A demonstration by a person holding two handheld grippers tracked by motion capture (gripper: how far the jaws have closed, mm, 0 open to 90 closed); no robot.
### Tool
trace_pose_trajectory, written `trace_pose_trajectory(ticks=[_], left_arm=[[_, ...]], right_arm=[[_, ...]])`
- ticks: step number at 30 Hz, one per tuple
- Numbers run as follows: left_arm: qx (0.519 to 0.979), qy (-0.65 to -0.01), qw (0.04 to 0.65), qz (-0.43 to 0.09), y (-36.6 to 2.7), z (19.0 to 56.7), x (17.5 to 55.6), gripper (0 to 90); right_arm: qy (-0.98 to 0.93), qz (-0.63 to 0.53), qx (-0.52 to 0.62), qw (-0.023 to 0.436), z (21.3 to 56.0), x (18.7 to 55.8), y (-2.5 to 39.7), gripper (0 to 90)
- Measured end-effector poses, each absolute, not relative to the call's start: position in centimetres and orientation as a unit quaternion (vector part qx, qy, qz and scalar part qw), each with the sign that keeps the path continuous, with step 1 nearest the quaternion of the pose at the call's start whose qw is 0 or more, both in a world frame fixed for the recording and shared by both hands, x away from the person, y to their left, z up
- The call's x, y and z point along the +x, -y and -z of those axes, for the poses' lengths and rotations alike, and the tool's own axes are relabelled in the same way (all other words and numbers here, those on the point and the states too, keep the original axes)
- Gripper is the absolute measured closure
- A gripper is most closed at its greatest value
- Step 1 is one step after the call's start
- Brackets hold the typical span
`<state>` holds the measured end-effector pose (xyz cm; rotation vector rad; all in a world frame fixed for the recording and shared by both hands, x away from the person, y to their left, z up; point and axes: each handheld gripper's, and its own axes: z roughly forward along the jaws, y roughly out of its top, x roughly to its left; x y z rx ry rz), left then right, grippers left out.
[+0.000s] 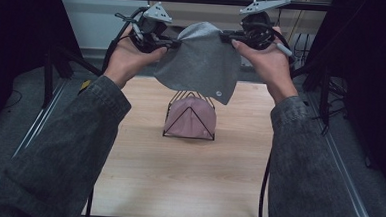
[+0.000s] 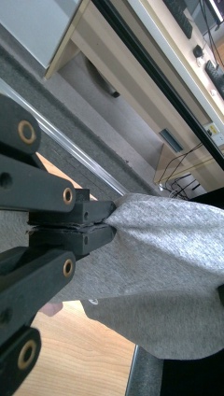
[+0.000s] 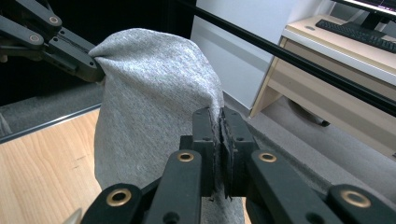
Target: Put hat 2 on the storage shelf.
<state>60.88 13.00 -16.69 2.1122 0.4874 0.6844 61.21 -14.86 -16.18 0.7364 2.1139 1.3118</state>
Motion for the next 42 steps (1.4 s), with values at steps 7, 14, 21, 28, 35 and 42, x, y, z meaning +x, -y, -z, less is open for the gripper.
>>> trace_pose_trajectory(ticks=[7, 14, 21, 28, 35, 42], left_arm=[[0.843, -0.197, 0.42, -0.273, -12.5, 17.1, 61.5, 88.9], [0.841, -0.205, 0.423, -0.268, -12.2, 18.0, 62.4, 88.9], [0.839, -0.208, 0.425, -0.268, -11.9, 18.6, 62.7, 88.9], [0.838, -0.21, 0.425, -0.27, -11.8, 19.1, 62.9, 88.8], [0.838, -0.215, 0.421, -0.272, -12.0, 20.1, 63.4, 88.8], [0.834, -0.223, 0.417, -0.283, -12.0, 20.6, 64.5, 88.8]], right_arm=[[-0.78, -0.49, 0.279, 0.272, 16.6, 62.1, 15.2, 85.9], [-0.781, -0.483, 0.283, 0.277, 17.4, 62.8, 15.3, 86.0], [-0.778, -0.485, 0.289, 0.276, 18.0, 63.2, 15.5, 85.9], [-0.776, -0.487, 0.295, 0.273, 18.6, 63.6, 15.6, 85.9], [-0.779, -0.481, 0.298, 0.269, 19.3, 64.2, 15.2, 85.9], [-0.782, -0.474, 0.304, 0.269, 20.0, 65.2, 14.7, 85.9]])
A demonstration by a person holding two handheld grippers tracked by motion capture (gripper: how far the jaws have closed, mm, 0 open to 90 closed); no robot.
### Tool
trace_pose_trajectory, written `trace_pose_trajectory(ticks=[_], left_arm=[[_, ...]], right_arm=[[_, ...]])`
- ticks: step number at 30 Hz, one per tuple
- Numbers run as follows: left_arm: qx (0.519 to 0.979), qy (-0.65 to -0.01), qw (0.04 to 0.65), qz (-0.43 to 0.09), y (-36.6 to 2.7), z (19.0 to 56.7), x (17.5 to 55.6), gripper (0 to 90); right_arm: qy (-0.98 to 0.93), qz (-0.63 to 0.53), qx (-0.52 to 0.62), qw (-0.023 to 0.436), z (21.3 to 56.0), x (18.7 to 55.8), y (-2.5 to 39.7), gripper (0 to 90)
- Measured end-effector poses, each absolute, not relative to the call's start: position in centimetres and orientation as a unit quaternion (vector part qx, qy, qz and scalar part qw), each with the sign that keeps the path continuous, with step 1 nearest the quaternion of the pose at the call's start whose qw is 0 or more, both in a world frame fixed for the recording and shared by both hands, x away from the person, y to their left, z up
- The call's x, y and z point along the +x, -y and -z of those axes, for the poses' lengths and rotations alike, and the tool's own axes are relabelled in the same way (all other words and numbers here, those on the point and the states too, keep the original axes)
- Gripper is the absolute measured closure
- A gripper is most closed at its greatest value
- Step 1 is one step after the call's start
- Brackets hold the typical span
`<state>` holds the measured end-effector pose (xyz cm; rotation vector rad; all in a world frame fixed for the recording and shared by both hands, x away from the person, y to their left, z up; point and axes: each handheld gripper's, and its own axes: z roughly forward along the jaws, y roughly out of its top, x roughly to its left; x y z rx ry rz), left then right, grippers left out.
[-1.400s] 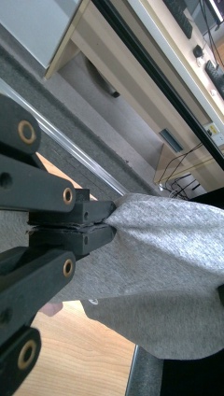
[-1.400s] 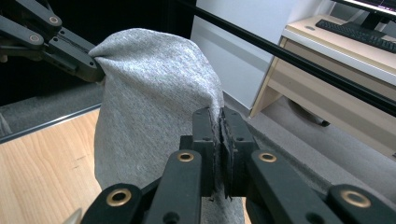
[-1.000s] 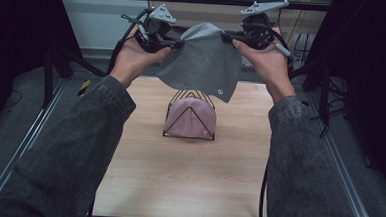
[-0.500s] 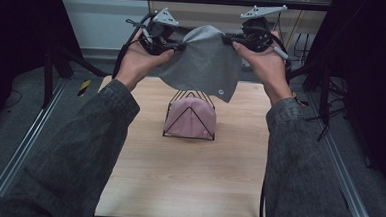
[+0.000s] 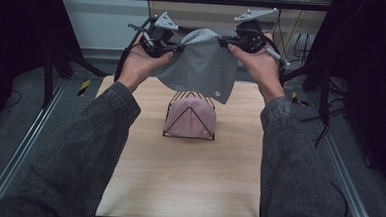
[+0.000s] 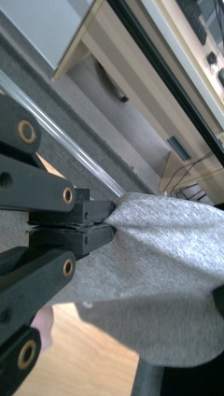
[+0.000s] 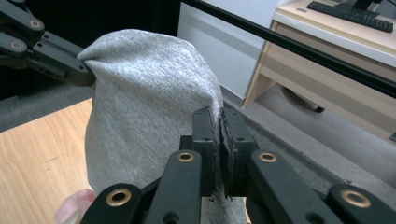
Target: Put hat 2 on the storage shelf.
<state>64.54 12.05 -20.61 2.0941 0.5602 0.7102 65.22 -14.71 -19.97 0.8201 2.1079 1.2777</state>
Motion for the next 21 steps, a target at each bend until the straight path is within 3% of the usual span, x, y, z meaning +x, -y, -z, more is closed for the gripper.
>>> trace_pose_trajectory(ticks=[21], left_arm=[[0.829, -0.227, 0.42, -0.29, -12.3, 21.8, 66.6, 88.8]], right_arm=[[-0.785, -0.466, 0.312, 0.263, 21.1, 66.8, 14.2, 85.9]])
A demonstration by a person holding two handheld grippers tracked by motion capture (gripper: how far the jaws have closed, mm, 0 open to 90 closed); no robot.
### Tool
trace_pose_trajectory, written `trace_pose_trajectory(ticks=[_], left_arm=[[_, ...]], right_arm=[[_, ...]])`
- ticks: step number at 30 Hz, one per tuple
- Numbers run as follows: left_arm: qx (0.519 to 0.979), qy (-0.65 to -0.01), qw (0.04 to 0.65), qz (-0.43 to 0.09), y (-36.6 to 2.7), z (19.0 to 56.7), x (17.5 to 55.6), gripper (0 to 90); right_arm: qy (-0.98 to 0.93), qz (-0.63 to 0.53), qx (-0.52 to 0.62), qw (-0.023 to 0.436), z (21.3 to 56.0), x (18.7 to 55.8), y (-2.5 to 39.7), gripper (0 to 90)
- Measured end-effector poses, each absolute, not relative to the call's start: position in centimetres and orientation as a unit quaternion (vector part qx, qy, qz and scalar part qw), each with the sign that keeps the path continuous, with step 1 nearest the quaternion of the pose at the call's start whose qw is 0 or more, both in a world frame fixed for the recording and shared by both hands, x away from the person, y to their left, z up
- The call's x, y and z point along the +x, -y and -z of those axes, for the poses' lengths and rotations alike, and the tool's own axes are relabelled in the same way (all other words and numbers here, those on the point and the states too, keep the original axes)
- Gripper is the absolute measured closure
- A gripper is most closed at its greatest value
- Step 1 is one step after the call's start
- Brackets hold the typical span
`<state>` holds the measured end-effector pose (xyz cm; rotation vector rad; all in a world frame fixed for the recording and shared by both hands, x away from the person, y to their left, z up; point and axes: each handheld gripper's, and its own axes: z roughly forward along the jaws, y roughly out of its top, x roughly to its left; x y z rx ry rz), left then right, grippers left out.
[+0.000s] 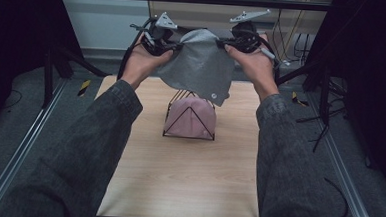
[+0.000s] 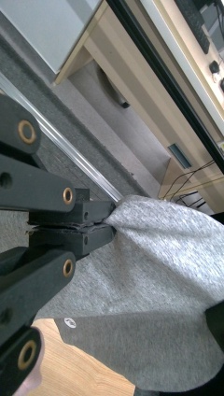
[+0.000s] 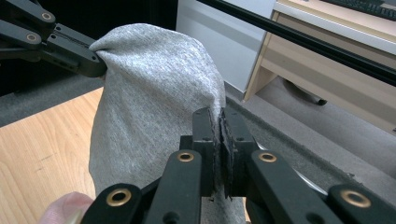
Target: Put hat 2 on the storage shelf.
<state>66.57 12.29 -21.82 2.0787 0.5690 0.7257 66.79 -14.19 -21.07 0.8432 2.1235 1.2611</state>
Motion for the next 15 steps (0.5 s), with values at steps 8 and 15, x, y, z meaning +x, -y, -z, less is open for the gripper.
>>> trace_pose_trajectory(ticks=[8, 15], left_arm=[[0.83, -0.228, 0.42, -0.287, -12.2, 22.3, 67.0, 88.8], [0.832, -0.227, 0.415, -0.289, -12.2, 23.1, 67.1, 88.8]], right_arm=[[-0.784, -0.466, 0.314, 0.264, 21.4, 67.1, 14.3, 86.0], [-0.785, -0.465, 0.316, 0.261, 22.2, 67.0, 14.3, 85.9]])
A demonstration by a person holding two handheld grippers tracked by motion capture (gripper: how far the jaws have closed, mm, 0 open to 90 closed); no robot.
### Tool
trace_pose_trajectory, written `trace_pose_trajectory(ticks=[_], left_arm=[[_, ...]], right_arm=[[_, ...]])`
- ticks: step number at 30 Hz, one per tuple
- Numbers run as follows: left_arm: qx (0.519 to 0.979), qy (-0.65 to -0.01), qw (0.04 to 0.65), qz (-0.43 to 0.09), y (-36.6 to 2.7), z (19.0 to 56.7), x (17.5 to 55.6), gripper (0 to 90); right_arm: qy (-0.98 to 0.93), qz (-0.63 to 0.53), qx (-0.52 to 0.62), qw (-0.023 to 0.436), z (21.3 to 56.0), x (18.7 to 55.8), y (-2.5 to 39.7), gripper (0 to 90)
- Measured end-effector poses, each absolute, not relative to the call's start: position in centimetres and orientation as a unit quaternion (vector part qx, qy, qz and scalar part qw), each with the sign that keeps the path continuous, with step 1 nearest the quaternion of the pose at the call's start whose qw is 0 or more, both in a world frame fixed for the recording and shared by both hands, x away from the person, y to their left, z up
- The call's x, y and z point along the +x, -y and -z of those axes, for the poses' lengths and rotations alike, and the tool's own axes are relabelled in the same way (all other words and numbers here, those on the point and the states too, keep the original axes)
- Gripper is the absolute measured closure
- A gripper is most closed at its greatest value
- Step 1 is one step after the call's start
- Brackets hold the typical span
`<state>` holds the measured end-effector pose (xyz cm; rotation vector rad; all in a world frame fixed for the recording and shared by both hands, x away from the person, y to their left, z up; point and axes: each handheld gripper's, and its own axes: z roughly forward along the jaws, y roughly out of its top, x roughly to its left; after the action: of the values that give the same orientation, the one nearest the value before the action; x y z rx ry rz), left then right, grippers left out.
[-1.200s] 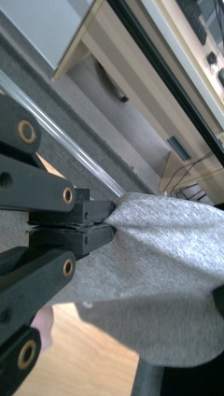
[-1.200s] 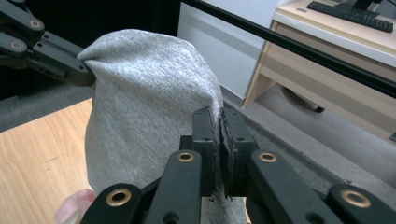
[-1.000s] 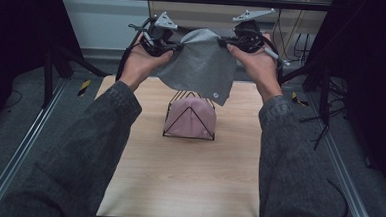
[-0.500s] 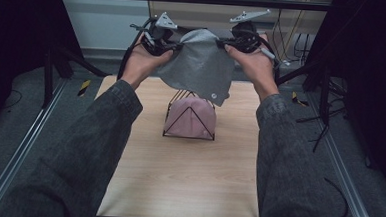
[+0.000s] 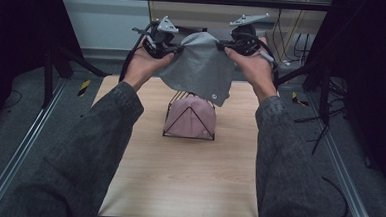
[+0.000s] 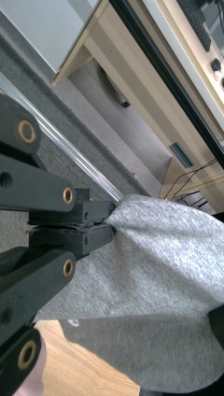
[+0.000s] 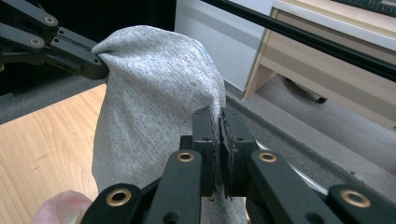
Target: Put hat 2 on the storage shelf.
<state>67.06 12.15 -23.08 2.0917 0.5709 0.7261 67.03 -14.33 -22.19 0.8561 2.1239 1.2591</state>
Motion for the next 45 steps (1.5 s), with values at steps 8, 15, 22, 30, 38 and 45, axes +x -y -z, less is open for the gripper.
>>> trace_pose_trajectory(ticks=[8, 15, 22, 30, 38, 45], left_arm=[[0.833, -0.223, 0.415, -0.29, -11.8, 23.3, 66.9, 88.7], [0.83, -0.216, 0.42, -0.296, -11.6, 22.5, 66.8, 88.7], [0.836, -0.224, 0.413, -0.283, -12.1, 24.5, 66.7, 88.7], [0.837, -0.224, 0.415, -0.278, -12.2, 25.1, 66.0, 88.7], [0.841, -0.222, 0.411, -0.272, -12.4, 25.9, 65.2, 88.7], [0.847, -0.23, 0.402, -0.261, -12.8, 27.9, 64.0, 88.6]], right_arm=[[-0.785, -0.46, 0.323, 0.259, 23.0, 67.1, 14.4, 86.0], [-0.777, -0.47, 0.327, 0.262, 22.1, 67.1, 14.8, 86.0], [-0.787, -0.462, 0.321, 0.254, 23.4, 66.8, 14.4, 86.0], [-0.788, -0.461, 0.319, 0.252, 24.1, 66.4, 14.2, 86.0], [-0.794, -0.458, 0.316, 0.245, 24.9, 65.7, 13.9, 86.0], [-0.804, -0.449, 0.313, 0.234, 26.8, 64.7, 13.5, 85.9]])
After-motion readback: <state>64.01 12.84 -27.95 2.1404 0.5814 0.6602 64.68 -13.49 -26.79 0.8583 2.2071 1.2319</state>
